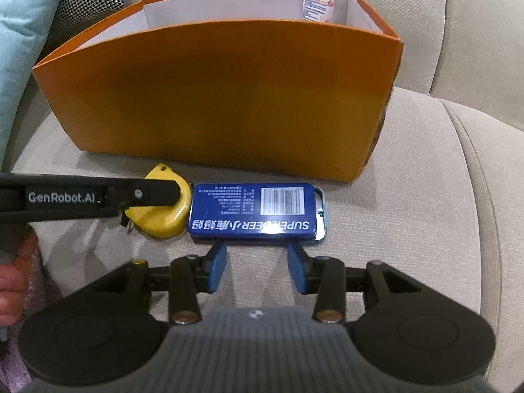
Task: Organize rigid objects
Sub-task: 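Grasp the yellow tape measure with the left tool while the right grasps the blue tin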
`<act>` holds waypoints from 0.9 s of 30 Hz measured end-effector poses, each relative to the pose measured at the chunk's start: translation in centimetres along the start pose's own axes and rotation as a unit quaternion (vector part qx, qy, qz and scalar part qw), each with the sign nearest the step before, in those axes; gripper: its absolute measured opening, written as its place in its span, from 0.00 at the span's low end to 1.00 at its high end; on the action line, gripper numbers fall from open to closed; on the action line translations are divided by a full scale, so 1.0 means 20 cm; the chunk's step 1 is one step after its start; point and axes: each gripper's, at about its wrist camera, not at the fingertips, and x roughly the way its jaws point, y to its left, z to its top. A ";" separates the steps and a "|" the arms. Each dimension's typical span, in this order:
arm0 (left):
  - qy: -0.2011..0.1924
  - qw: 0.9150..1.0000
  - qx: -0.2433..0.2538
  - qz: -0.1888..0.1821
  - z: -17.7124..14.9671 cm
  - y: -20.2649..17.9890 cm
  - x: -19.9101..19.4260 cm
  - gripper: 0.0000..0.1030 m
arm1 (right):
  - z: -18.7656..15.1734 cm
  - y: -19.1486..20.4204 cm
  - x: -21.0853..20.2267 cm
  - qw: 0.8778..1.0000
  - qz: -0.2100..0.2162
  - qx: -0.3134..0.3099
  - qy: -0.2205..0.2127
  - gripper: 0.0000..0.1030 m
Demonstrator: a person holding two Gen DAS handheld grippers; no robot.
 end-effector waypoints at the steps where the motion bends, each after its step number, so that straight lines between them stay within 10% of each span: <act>1: -0.002 1.000 0.001 0.002 0.00 -0.01 -0.01 0.32 | 0.00 0.00 0.00 1.000 0.000 -0.002 0.000 0.42; 9: -0.002 0.998 0.045 0.039 -0.01 -0.12 -0.10 0.24 | 0.00 0.10 -0.13 0.990 -0.024 -0.138 -0.023 0.47; 17: 0.019 0.996 0.066 0.049 -0.02 -0.23 -0.10 0.23 | -0.06 0.19 -0.01 0.938 -0.048 -0.343 -0.006 0.54; 27: 0.038 0.998 0.036 0.021 0.01 -0.27 -0.06 0.21 | -0.08 0.12 0.01 0.932 -0.027 -0.360 -0.031 0.64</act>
